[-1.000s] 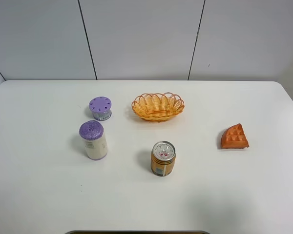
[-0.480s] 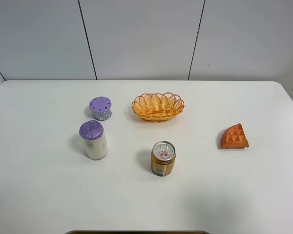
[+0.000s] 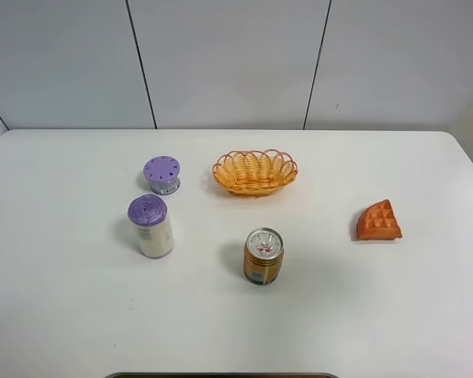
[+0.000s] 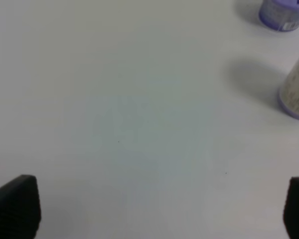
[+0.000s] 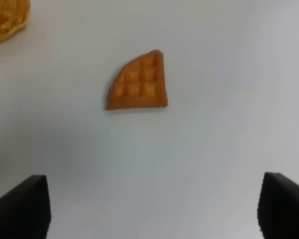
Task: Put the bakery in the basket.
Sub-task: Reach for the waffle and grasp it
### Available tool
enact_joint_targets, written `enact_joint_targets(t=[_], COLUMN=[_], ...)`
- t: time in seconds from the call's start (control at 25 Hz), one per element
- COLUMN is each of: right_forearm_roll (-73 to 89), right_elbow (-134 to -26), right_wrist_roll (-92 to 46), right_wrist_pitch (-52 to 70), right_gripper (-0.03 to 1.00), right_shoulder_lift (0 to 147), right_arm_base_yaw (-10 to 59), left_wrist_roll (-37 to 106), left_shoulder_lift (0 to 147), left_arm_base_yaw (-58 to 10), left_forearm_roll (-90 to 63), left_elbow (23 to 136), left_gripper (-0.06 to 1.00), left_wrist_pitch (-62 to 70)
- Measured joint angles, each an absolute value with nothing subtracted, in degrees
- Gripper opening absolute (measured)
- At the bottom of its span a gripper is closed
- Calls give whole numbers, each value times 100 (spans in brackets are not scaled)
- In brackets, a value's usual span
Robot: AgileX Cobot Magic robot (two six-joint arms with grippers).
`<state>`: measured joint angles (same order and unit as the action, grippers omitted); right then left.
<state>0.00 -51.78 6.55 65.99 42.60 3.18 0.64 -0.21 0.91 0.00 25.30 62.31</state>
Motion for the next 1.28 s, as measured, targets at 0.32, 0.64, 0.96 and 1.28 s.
enact_joint_targets(t=[0.32, 0.64, 0.96, 1.28], right_forearm_roll=[148, -272, -175, 405], right_elbow=[-5971, -6095, -6107, -6108], right_wrist_roll=[455, 307, 304, -258], right_wrist_pitch=[6841, 6153, 5546, 4890], right_gripper=[82, 93, 99, 99], right_shoulder_lift=[6397, 7715, 8959, 9831], right_arm_base_yaw=[318, 318, -158, -285], left_wrist_roll=[64, 64, 64, 64], left_shoulder_lift=[-21, -21, -21, -21], left_arm_base_yaw=[91, 91, 91, 91], left_forearm_roll=[0, 0, 0, 0], left_elbow=[2530, 2530, 2530, 2530], left_gripper=[99, 99, 99, 99], left_wrist_pitch=[6231, 6231, 6231, 6231])
